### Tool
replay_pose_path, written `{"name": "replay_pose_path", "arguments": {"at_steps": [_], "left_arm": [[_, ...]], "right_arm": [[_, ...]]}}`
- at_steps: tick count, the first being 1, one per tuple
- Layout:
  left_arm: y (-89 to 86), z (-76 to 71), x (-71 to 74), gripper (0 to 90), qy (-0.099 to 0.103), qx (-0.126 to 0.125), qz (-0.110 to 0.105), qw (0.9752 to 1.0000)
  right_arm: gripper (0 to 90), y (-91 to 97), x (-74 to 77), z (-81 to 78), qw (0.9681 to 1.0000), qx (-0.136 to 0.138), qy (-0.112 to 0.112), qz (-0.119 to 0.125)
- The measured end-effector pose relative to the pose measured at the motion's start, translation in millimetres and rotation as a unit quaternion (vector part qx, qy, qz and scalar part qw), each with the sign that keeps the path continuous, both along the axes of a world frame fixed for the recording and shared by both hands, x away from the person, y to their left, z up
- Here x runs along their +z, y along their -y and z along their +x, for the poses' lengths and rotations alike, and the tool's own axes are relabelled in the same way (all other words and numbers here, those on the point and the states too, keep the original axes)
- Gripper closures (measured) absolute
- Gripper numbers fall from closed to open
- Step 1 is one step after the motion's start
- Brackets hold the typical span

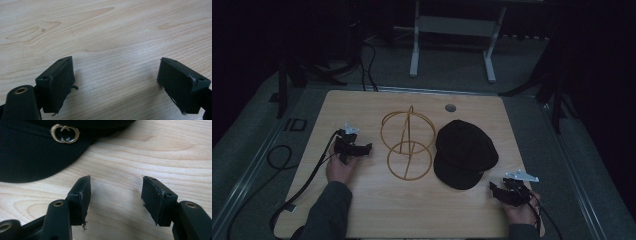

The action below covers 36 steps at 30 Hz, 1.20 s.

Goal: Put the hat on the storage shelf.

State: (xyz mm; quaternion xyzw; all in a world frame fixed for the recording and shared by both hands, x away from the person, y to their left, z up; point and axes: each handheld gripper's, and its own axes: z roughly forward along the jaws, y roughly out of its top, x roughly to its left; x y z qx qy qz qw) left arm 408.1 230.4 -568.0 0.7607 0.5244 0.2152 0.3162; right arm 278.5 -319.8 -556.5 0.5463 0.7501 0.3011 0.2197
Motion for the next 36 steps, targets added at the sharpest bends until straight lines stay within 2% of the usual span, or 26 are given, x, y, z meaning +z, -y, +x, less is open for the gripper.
{"name": "replay_pose_path", "arguments": {"at_steps": [8, 9, 12, 19, 26, 31, 36], "left_arm": [[-0.1, 0.0, 0.0, 13.7, 0.000, 0.000, 0.000, 1.0000], [0.0, 0.0, 0.0, 13.7, 0.000, 0.000, 0.000, 1.0000], [0.0, 0.0, 0.0, 13.7, 0.000, 0.000, 0.000, 1.0000], [0.0, 0.0, 0.0, 13.7, 0.000, 0.000, 0.000, 1.0000], [0.0, 0.0, 0.0, 13.8, 0.000, 0.000, 0.000, 1.0000], [0.0, 0.0, 0.0, 13.8, 0.000, 0.000, 0.000, 1.0000], [0.1, -0.1, 0.0, 13.8, 0.000, 0.000, 0.000, 1.0000]], "right_arm": [[40.8, 1.6, 2.5, 2.1, 0.9996, 0.023, -0.013, -0.005], [41.2, 1.8, 4.2, 3.0, 0.9991, 0.034, -0.022, -0.009], [45.4, 1.9, 5.6, 3.2, 0.9982, 0.052, -0.027, -0.012], [46.6, -1.3, 9.6, 4.1, 0.9965, 0.074, -0.037, -0.011], [43.9, -2.5, 22.5, 8.0, 0.9949, 0.090, -0.042, -0.019], [41.7, -4.7, 32.0, 11.1, 0.9935, 0.099, -0.041, -0.037], [37.9, -9.7, 44.1, 11.0, 0.9909, 0.117, -0.041, -0.053]]}}
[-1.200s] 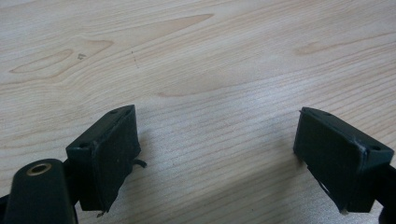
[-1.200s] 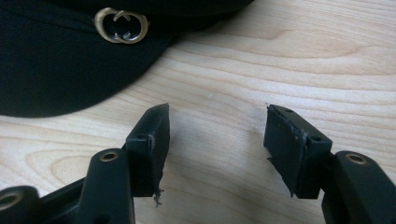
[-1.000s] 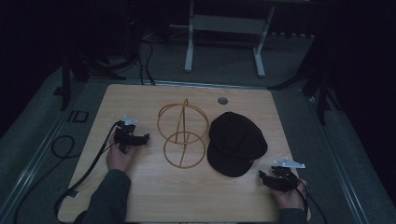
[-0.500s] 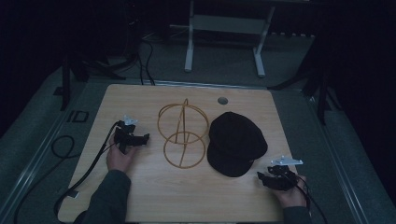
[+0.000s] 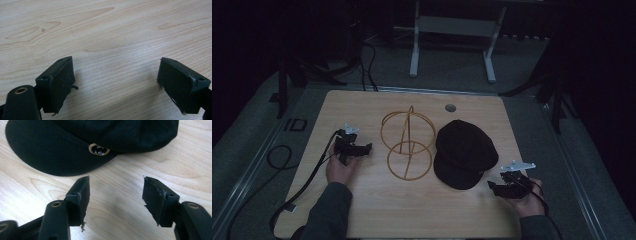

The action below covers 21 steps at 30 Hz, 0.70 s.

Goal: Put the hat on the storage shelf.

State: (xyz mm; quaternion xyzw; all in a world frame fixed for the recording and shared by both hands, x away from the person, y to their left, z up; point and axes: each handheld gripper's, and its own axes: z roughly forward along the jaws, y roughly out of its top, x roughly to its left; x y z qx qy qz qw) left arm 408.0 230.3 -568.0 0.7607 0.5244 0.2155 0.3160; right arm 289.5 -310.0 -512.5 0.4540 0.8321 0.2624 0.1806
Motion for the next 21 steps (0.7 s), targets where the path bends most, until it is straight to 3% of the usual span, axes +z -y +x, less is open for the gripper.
{"name": "replay_pose_path", "arguments": {"at_steps": [10, 15, 21], "left_arm": [[0.1, 0.0, 0.0, 13.8, 0.000, 0.001, -0.001, 1.0000], [0.1, 0.0, 0.1, 13.7, 0.000, 0.000, -0.001, 1.0000], [0.1, 0.0, 0.0, 13.7, 0.000, 0.001, -0.001, 1.0000]], "right_arm": [[34.8, -10.1, 24.6, 3.6, 0.9991, 0.035, 0.002, -0.022], [34.9, -22.4, 29.4, 7.9, 0.9969, 0.065, -0.009, -0.043], [34.9, -37.6, 35.8, 11.5, 0.9949, 0.087, -0.003, -0.050]]}}
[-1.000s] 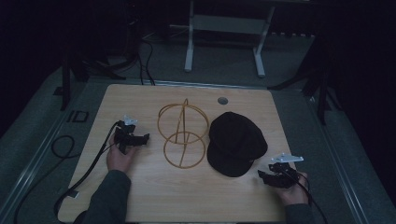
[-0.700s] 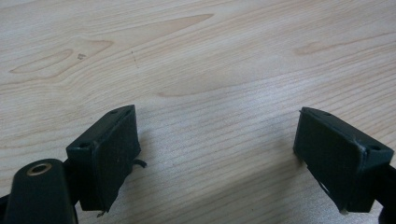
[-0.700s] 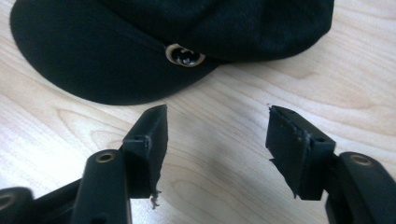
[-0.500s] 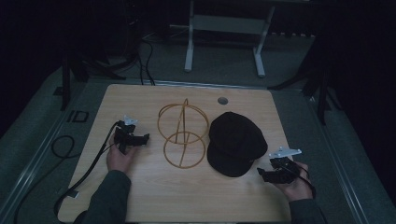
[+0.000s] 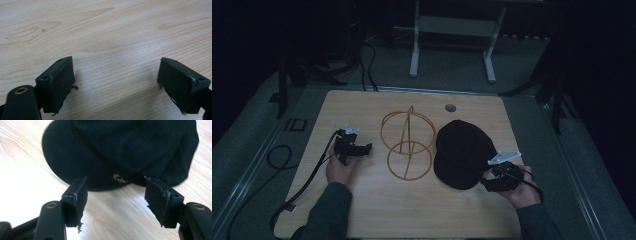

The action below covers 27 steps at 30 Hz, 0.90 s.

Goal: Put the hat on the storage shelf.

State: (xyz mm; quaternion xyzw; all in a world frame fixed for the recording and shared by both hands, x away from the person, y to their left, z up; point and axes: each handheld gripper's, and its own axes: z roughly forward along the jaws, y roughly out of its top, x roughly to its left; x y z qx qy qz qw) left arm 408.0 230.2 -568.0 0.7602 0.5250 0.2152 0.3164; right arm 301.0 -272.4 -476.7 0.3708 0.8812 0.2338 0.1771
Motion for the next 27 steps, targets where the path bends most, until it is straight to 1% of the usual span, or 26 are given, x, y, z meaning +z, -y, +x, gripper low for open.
{"name": "replay_pose_path", "arguments": {"at_steps": [7, 11, 13, 15, 18, 21, 24, 26, 27], "left_arm": [[0.0, 0.0, 0.0, 13.8, 0.000, 0.000, 0.000, 1.0000], [0.0, 0.0, 0.0, 13.8, 0.000, 0.000, 0.000, 1.0000], [0.0, 0.0, 0.0, 13.8, 0.000, 0.000, 0.000, 1.0000], [0.0, 0.0, 0.0, 13.8, 0.000, 0.000, 0.000, 1.0000], [0.0, 0.0, 0.0, 13.8, 0.000, 0.000, 0.000, 1.0000], [-0.1, 0.0, 0.0, 13.8, 0.000, 0.000, 0.000, 1.0000], [0.0, 0.0, 0.0, 13.8, 0.000, 0.000, 0.000, 1.0000], [0.0, 0.0, 0.0, 13.8, 0.000, 0.000, 0.000, 1.0000], [0.0, 0.1, 0.0, 13.8, 0.000, 0.000, 0.000, 1.0000]], "right_arm": [[34.9, -19.8, 11.4, 8.0, 0.9996, 0.024, 0.012, -0.002], [34.8, -31.6, 16.9, 14.0, 0.9992, 0.038, 0.012, -0.007], [34.8, -34.3, 18.1, 15.6, 0.9990, 0.041, 0.014, -0.008], [34.8, -42.5, 20.8, 20.7, 0.9987, 0.048, 0.015, -0.011], [34.8, -47.3, 22.2, 24.1, 0.9984, 0.053, 0.014, -0.013], [34.8, -57.0, 23.1, 31.0, 0.9976, 0.064, 0.013, -0.022], [34.8, -63.8, 22.6, 34.7, 0.9971, 0.071, 0.006, -0.027], [33.7, -68.4, 21.1, 37.1, 0.9962, 0.079, 0.005, -0.037], [33.6, -70.2, 20.5, 37.9, 0.9962, 0.079, 0.003, -0.036]]}}
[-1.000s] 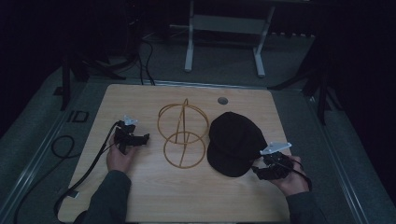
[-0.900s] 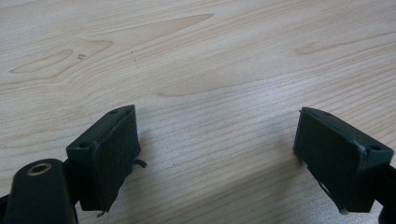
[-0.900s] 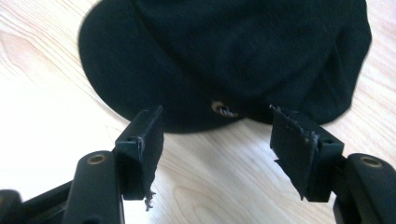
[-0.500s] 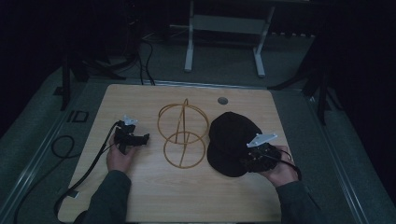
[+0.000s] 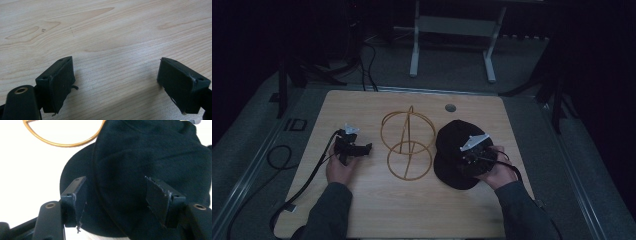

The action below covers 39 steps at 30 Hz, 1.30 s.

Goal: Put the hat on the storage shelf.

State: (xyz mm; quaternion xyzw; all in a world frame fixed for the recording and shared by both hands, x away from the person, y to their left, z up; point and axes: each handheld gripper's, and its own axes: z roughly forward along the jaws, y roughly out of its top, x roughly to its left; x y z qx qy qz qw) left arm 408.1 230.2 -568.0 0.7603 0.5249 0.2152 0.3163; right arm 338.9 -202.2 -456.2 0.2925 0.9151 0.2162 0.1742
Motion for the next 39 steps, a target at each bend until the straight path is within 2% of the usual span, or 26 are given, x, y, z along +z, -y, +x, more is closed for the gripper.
{"name": "replay_pose_path", "arguments": {"at_steps": [7, 12, 24, 27, 28, 31, 34, 35, 37, 39], "left_arm": [[0.0, 0.0, 0.0, 13.8, 0.000, 0.000, 0.000, 1.0000], [0.0, 0.0, 0.0, 13.8, 0.000, 0.000, 0.000, 1.0000], [0.0, 0.0, 0.0, 13.8, 0.000, 0.000, 0.000, 1.0000], [0.0, 0.0, 0.0, 13.8, 0.000, 0.000, 0.000, 1.0000], [0.0, 0.0, 0.0, 13.8, 0.000, 0.000, 0.000, 1.0000], [0.0, 0.0, 0.0, 13.8, 0.000, 0.000, 0.000, 1.0000], [0.0, 0.0, 0.0, 13.8, 0.000, 0.000, 0.000, 1.0000], [0.1, -0.1, 0.0, 13.8, 0.000, 0.000, 0.000, 1.0000], [0.0, -0.1, 0.0, 13.8, 0.000, 0.000, 0.000, 1.0000], [0.0, -0.1, 0.0, 13.8, 0.000, 0.000, 0.000, 1.0000]], "right_arm": [[33.3, -13.9, -7.9, 11.1, 0.9997, 0.010, -0.016, -0.017], [33.5, -17.2, -19.0, 19.1, 0.9988, 0.005, -0.037, -0.031], [33.6, -22.4, -38.6, 32.9, 0.9954, -0.009, -0.086, -0.041], [36.8, -22.3, -38.6, 35.5, 0.9944, -0.011, -0.099, -0.033], [41.7, -21.4, -39.0, 38.5, 0.9930, -0.015, -0.114, -0.026], [53.7, -20.2, -39.4, 42.0, 0.9903, -0.002, -0.138, -0.012], [55.1, -19.6, -39.8, 44.0, 0.9888, 0.000, -0.149, -0.007], [58.4, -19.6, -39.8, 44.0, 0.9888, 0.000, -0.149, -0.007], [69.2, -18.5, -40.3, 47.1, 0.9847, 0.006, -0.174, 0.009], [70.9, -17.7, -40.3, 47.6, 0.9843, 0.003, -0.176, 0.013]]}}
